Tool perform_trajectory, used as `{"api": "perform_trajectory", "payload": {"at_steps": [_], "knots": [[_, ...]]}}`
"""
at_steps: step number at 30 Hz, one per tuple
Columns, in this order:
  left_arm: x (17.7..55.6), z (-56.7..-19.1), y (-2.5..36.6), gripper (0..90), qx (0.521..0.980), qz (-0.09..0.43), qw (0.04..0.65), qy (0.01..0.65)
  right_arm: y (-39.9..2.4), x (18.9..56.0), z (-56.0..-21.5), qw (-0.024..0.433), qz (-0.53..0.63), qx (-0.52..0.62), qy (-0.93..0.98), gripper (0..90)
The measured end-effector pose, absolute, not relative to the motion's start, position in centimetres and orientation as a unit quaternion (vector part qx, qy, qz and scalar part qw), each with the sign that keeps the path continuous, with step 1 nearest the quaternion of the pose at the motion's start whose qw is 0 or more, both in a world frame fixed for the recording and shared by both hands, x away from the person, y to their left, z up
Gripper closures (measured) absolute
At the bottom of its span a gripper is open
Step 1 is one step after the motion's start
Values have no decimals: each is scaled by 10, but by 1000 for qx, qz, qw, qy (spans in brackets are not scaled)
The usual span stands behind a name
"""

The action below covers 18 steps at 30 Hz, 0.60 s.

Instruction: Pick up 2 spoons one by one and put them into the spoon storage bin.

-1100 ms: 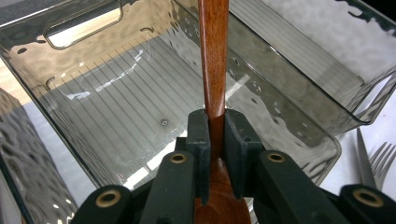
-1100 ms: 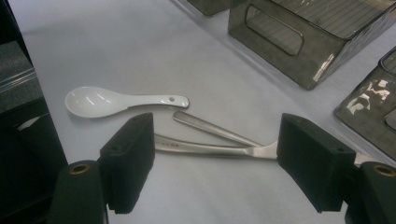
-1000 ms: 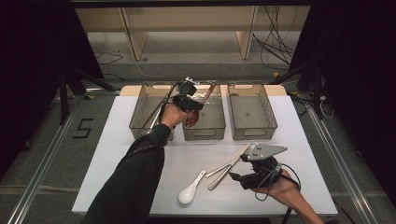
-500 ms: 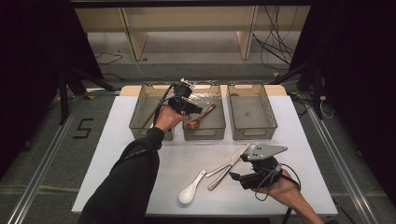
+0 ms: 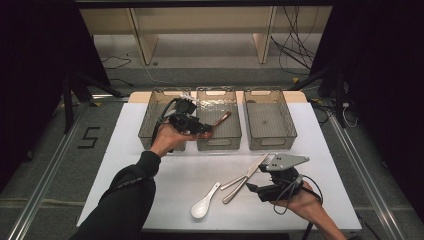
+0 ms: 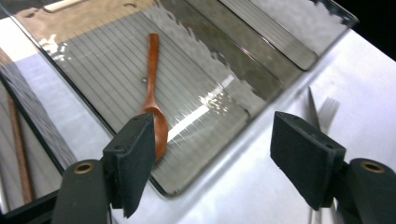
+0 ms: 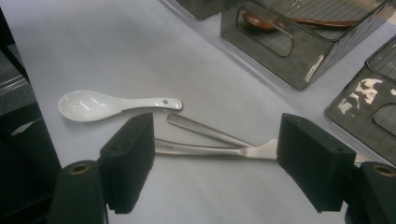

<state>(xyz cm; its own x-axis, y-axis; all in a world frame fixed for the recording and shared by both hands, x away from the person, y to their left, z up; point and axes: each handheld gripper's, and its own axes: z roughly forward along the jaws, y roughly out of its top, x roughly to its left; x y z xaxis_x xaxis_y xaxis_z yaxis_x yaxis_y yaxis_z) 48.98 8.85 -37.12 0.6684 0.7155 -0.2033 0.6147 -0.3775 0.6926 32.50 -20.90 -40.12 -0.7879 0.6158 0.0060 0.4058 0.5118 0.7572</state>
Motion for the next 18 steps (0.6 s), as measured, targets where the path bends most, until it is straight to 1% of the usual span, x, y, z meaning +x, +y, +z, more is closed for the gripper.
{"api": "perform_trajectory", "payload": {"at_steps": [6,11,13,18], "knots": [[465,-378,93,275,832,61,388,391,-210,325,-401,137,399,302,855,287],[448,-385,89,258,853,61,358,375,-210,324,-400,138,400,302,854,287],[440,-388,86,250,862,71,344,367,-210,324,-400,139,401,301,854,287],[425,-396,78,243,875,53,320,360,-211,324,-400,137,401,303,854,287]]}}
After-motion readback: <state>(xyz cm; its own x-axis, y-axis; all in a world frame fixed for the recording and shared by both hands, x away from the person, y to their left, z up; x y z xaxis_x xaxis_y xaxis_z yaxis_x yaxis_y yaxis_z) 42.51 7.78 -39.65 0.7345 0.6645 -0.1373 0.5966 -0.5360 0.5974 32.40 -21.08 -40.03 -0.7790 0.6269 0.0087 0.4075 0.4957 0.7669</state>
